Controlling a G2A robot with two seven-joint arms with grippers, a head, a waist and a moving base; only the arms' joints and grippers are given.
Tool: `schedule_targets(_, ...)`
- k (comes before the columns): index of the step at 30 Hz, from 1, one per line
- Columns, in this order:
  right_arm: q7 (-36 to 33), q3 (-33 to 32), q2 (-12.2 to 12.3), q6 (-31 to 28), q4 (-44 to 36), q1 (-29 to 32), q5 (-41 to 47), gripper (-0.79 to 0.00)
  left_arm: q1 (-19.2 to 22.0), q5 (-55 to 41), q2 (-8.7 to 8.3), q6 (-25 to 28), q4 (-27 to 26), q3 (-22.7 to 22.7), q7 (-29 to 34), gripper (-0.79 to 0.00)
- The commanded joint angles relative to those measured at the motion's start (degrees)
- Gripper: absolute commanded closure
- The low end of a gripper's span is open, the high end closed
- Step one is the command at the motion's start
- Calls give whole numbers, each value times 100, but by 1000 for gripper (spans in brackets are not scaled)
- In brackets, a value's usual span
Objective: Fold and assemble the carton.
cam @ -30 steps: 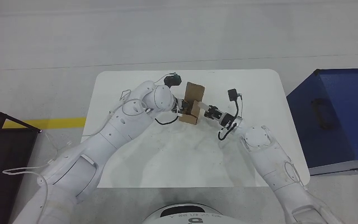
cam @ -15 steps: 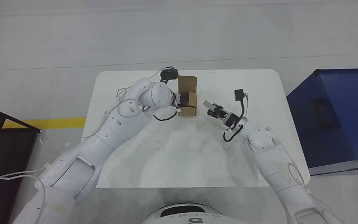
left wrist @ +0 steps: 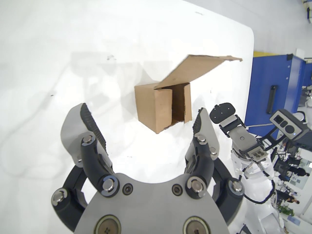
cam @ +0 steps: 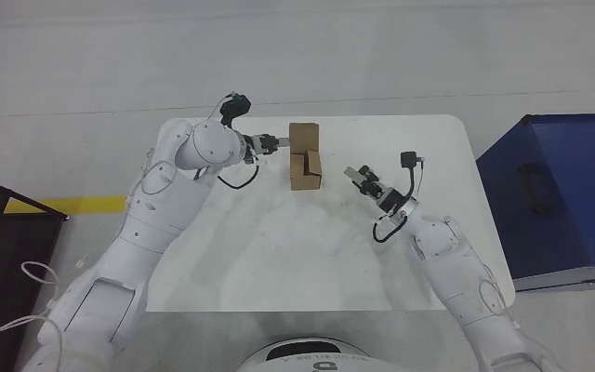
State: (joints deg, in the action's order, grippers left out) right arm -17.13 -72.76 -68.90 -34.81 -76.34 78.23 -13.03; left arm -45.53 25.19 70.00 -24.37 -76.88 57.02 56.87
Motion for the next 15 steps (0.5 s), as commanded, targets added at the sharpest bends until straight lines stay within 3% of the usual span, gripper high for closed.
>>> schedule_targets(1,648,18,-16,242,-203,109,-712,-785,-31,32,-38,39,51,137,22,-785)
schedule_targets(6,1900,303,-70,1162,-837,471,-2559,-785,180,-143,10,150,443,118,-51,-785)
schedule_targets(10,2118,687,-129,2223,-1034,531,-3781,-785,618,-356,166,178,1065,-150,-238,-785)
schedule_targets(15,2102,1076,-239,3011,-891,339,-4236,-785,1236,-566,453,353,1987,-702,-350,-785)
